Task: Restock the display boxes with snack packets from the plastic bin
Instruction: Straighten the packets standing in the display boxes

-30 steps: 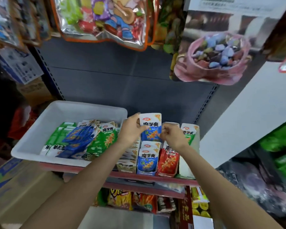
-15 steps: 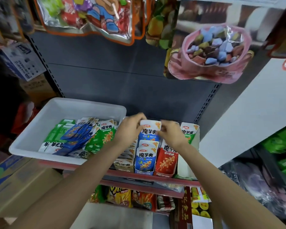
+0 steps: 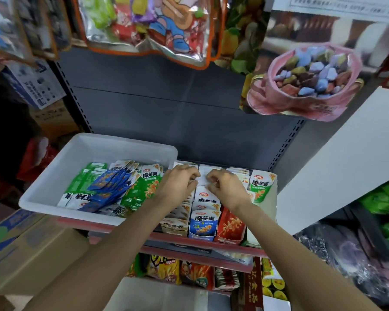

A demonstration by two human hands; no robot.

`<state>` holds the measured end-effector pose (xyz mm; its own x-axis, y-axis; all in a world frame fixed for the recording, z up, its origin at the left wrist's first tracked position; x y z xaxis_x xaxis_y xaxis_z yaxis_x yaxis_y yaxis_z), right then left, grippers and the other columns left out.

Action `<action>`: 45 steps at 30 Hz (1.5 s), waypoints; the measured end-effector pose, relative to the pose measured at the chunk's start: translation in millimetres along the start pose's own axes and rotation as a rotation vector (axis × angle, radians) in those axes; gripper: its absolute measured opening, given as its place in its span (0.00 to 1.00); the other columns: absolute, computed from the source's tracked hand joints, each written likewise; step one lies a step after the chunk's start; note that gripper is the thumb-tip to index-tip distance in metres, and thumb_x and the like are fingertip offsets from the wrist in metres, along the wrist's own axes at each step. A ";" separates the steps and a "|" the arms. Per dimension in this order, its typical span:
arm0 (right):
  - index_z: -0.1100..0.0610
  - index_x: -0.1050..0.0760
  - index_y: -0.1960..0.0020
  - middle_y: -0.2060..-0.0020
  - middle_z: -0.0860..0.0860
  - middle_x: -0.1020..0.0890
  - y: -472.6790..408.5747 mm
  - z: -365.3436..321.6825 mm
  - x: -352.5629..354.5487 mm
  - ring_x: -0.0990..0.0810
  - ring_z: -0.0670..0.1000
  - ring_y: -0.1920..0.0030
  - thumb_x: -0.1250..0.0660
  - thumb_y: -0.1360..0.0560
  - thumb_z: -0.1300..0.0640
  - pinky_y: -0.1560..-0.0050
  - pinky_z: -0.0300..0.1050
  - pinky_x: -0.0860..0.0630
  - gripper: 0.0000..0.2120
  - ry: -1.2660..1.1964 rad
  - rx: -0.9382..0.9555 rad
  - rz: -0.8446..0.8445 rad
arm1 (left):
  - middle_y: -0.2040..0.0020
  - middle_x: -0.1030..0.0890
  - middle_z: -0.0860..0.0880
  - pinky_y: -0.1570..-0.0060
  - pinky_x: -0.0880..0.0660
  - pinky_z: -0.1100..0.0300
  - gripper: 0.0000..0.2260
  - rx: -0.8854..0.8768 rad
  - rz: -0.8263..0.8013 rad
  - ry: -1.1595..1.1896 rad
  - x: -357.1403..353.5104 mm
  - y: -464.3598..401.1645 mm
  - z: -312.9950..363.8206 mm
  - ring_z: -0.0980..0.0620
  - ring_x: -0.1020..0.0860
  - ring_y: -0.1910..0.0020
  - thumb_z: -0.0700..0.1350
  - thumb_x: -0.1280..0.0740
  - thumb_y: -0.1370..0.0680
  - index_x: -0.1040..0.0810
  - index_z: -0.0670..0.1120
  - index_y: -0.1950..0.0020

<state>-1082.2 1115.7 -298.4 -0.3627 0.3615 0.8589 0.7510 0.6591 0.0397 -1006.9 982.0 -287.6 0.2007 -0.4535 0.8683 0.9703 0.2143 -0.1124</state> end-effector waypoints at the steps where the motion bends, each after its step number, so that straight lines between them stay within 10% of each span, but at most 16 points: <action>1: 0.57 0.23 0.44 0.50 0.53 0.21 -1.6 -7.4 -0.4 0.22 0.53 0.51 0.33 0.25 0.58 0.49 0.46 0.25 0.10 -0.023 0.014 0.032 | 0.48 0.19 0.49 0.46 0.25 0.54 0.09 0.029 0.047 0.076 5.6 3.8 -7.0 0.52 0.22 0.50 0.41 0.35 0.23 0.21 0.46 0.44; 5: 0.58 0.22 0.45 0.53 0.51 0.21 -14.1 -50.1 -12.9 0.25 0.47 0.56 0.34 0.25 0.61 0.52 0.36 0.29 0.10 -0.142 0.086 0.036 | 0.55 0.20 0.50 0.62 0.30 0.70 0.07 0.202 0.186 0.236 35.4 23.4 -46.6 0.55 0.24 0.60 0.40 0.36 0.22 0.21 0.44 0.47; 10: 0.59 0.22 0.44 0.50 0.55 0.19 -37.7 -122.9 -58.2 0.22 0.54 0.49 0.36 0.25 0.61 0.46 0.46 0.28 0.10 -0.125 0.219 -0.075 | 0.55 0.18 0.42 0.55 0.26 0.56 0.08 0.412 0.238 0.263 61.9 57.7 -127.4 0.44 0.21 0.56 0.37 0.37 0.23 0.21 0.41 0.46; 28: 0.56 0.55 0.23 0.23 0.49 0.54 -102.2 -204.0 -203.6 0.57 0.50 0.23 0.51 0.17 0.49 0.25 0.51 0.46 0.27 0.504 0.177 -0.511 | 0.44 0.22 0.39 0.53 0.30 0.54 0.10 0.543 -0.289 0.057 65.4 51.8 -281.2 0.40 0.24 0.45 0.41 0.42 0.20 0.26 0.37 0.43; 38: 0.59 0.29 0.33 0.36 0.57 0.26 -78.0 -201.1 -174.9 0.27 0.57 0.37 0.44 0.19 0.54 0.40 0.43 0.33 0.17 0.018 -0.035 -0.294 | 0.53 0.19 0.41 0.53 0.27 0.56 0.05 0.645 -0.001 0.311 60.4 44.7 -273.2 0.46 0.22 0.54 0.43 0.32 0.24 0.20 0.41 0.53; 45: 0.61 0.30 0.40 0.54 0.55 0.22 -81.8 -181.0 -129.4 0.23 0.52 0.51 0.38 0.21 0.57 0.50 0.44 0.25 0.12 -0.766 -0.453 0.005 | 0.50 0.20 0.44 0.52 0.28 0.62 0.11 0.641 0.230 0.802 88.7 53.4 -226.9 0.49 0.22 0.52 0.38 0.31 0.25 0.22 0.35 0.44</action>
<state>-996.8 895.7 -320.3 -0.5063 0.8126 0.2887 0.8408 0.3908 0.3745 -906.6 756.9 -326.2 0.6288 -0.7336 0.2578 0.6914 0.6792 0.2462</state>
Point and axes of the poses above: each hand's wrist, its own y-axis away from the middle knuckle, its own x-axis out of the back of the hand, z = x × y, the point moved 2 cm from there along -y, towards the middle knuckle
